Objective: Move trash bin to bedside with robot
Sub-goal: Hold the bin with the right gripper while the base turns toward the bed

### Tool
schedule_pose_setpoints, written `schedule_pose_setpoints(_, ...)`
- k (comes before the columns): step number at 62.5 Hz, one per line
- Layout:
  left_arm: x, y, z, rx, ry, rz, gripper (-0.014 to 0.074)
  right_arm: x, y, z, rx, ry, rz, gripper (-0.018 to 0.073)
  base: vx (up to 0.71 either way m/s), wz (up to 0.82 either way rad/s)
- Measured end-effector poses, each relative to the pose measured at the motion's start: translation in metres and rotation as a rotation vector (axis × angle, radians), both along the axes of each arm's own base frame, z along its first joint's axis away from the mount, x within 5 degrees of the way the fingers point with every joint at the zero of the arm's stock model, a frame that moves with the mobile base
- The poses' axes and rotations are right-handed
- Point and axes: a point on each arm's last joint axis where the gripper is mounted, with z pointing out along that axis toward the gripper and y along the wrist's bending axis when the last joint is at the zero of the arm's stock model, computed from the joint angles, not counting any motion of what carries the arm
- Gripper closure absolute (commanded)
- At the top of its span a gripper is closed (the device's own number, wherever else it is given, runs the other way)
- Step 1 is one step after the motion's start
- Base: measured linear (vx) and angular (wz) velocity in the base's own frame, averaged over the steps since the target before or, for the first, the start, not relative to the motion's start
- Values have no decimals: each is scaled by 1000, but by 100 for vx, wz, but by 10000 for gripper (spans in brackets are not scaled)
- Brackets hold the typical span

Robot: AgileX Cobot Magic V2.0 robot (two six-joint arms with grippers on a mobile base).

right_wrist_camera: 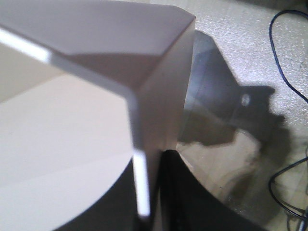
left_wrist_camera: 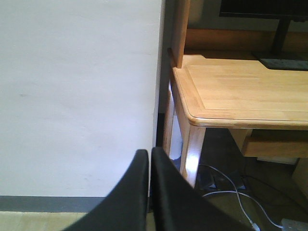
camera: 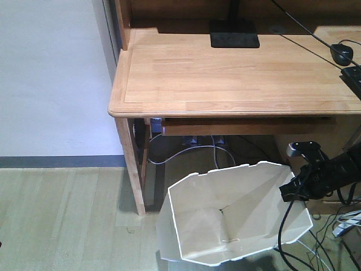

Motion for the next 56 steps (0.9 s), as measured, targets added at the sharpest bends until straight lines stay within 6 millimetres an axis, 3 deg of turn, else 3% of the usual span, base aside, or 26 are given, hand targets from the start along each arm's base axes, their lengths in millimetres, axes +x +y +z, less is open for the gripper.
schedule_pose_setpoints(56,0,0,0,0,0,0,602,1,1,0,10,-1,-20,564,0,1)
